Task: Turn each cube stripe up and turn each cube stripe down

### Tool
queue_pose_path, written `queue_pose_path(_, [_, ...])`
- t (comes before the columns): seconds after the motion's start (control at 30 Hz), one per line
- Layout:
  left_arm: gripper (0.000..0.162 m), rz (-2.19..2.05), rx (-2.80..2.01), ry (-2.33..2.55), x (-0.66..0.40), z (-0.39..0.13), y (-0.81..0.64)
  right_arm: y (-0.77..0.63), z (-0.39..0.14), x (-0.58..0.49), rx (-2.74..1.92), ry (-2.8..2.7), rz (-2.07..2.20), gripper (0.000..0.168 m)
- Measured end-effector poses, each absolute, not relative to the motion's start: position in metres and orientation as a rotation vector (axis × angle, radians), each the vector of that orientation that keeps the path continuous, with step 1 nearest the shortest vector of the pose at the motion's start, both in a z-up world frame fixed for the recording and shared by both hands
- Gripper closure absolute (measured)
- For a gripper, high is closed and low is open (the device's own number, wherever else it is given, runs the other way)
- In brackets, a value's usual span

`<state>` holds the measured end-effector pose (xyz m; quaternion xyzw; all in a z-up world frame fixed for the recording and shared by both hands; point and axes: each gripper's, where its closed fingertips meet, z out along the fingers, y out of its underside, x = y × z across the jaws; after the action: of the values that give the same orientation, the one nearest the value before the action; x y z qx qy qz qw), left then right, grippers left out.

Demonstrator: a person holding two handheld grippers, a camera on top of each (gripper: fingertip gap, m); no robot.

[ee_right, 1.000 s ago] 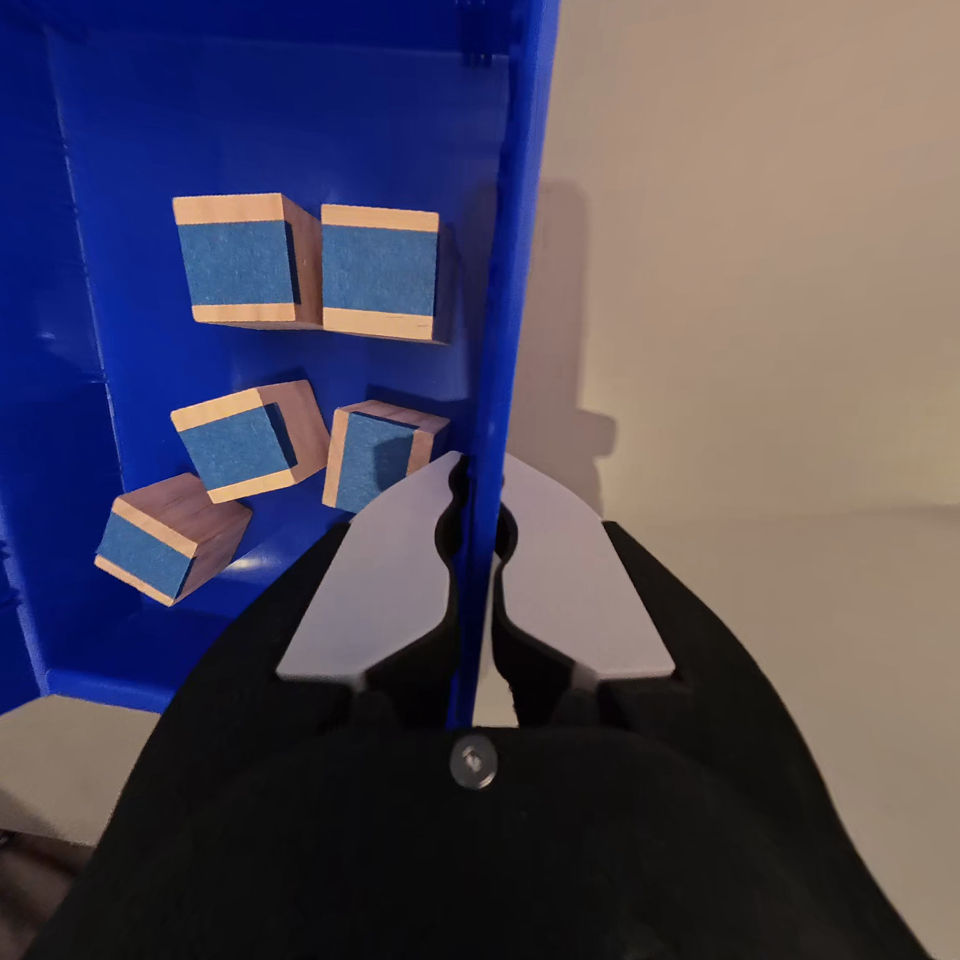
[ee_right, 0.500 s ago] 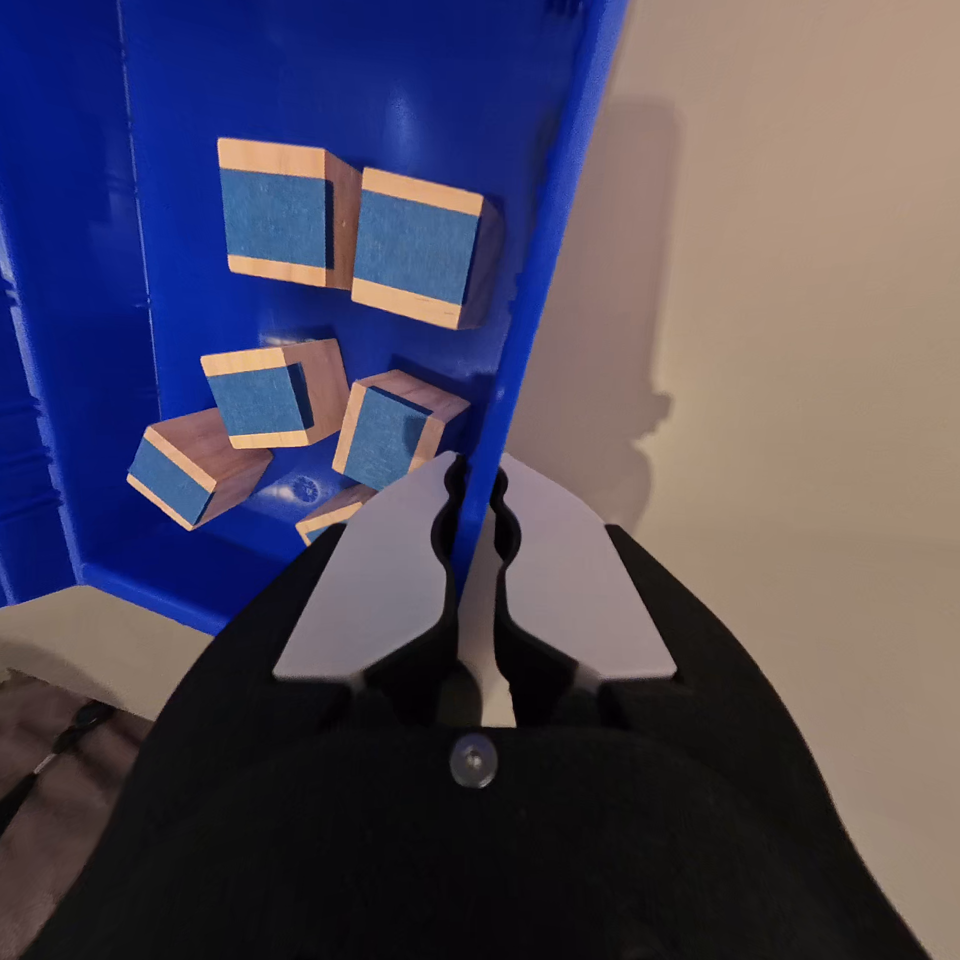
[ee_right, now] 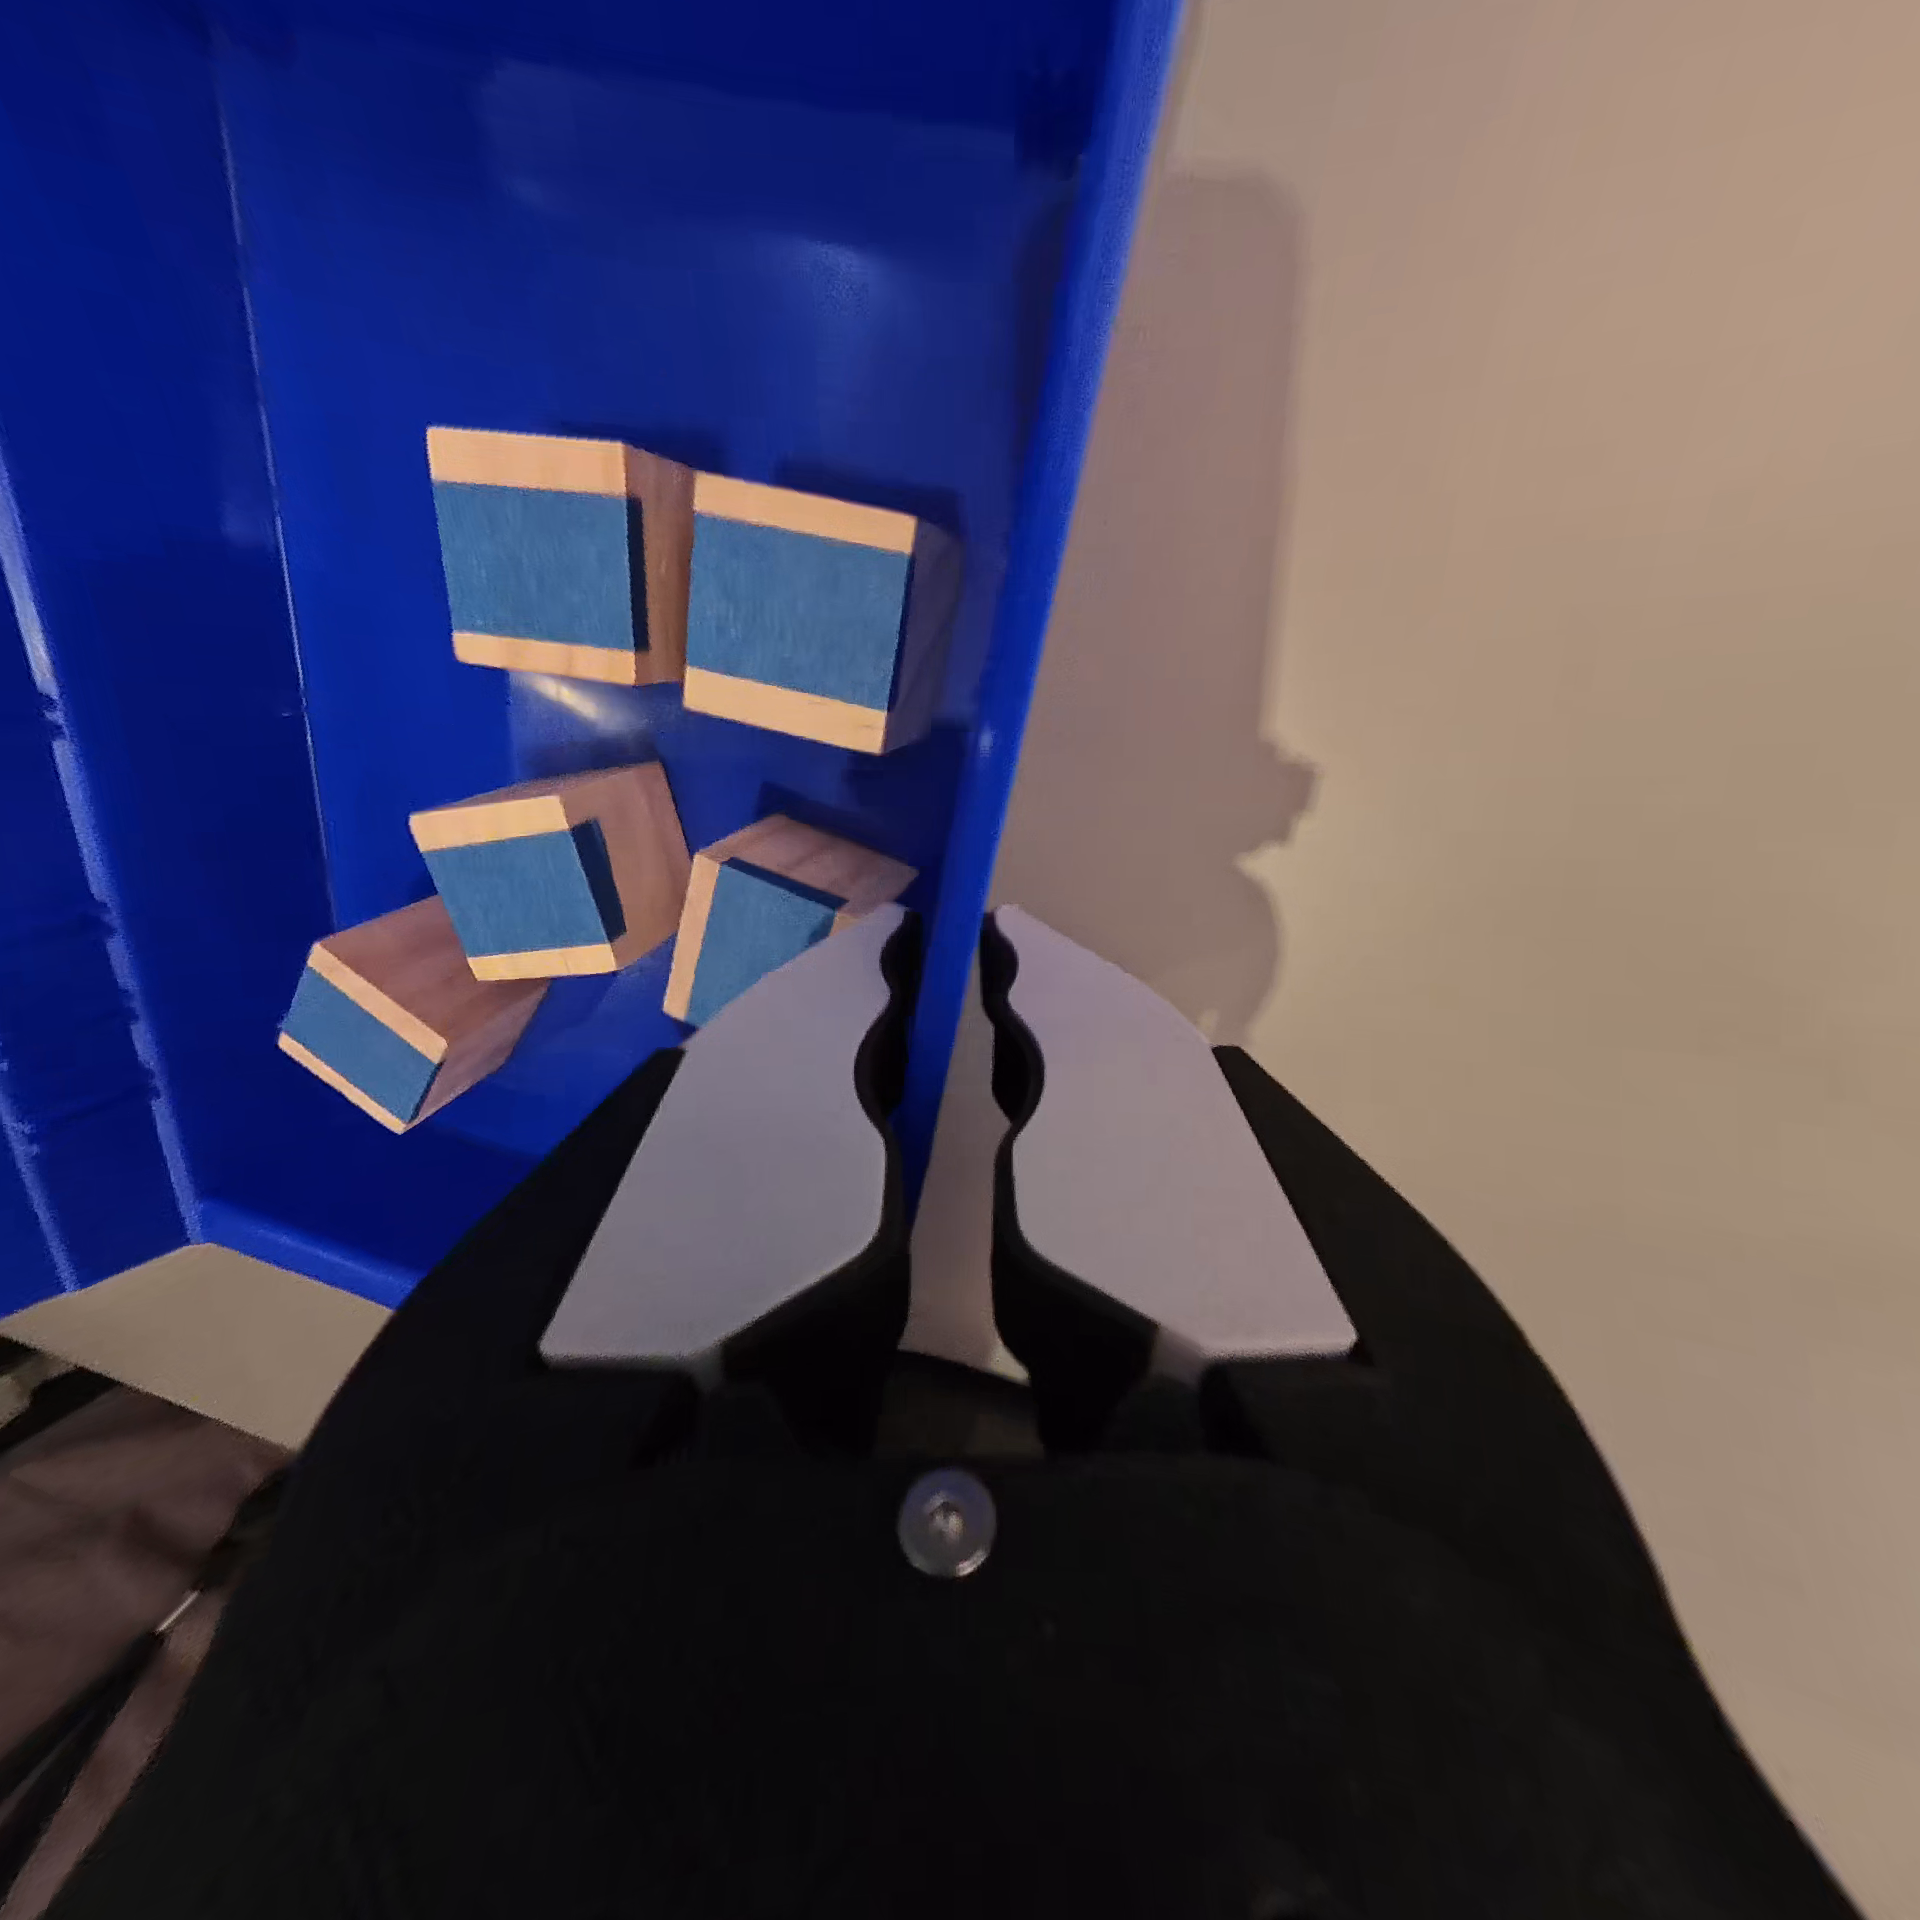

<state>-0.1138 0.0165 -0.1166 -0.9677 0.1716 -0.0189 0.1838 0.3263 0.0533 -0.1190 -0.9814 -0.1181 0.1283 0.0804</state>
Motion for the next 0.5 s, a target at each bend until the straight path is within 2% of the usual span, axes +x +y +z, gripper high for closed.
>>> queue_pose_path(0.03, [0.143,-0.076,-2.722,0.499,-0.108,-0.117,0.017,0.055,-0.12,0.327,-2.954,-0.343,0.386,0.155])
queue_pose_path(0.17, [0.142,-0.253,-2.611,0.532,-0.078,-0.117,0.02,0.057,-0.126,0.331,-3.025,-0.364,0.287,0.153])
queue_pose_path(0.33, [0.122,-0.461,-2.535,0.563,-0.06,-0.113,0.014,0.057,-0.139,0.331,-3.086,-0.349,0.224,0.156])
queue_pose_path(0.4, [0.117,-0.551,-2.518,0.562,-0.061,-0.101,0.01,0.056,-0.145,0.328,-3.118,-0.342,0.251,0.16])
queue_pose_path(0.5, [0.123,-0.658,-2.388,0.519,-0.068,-0.057,0.009,0.056,-0.146,0.328,-3.127,-0.345,0.261,0.161])
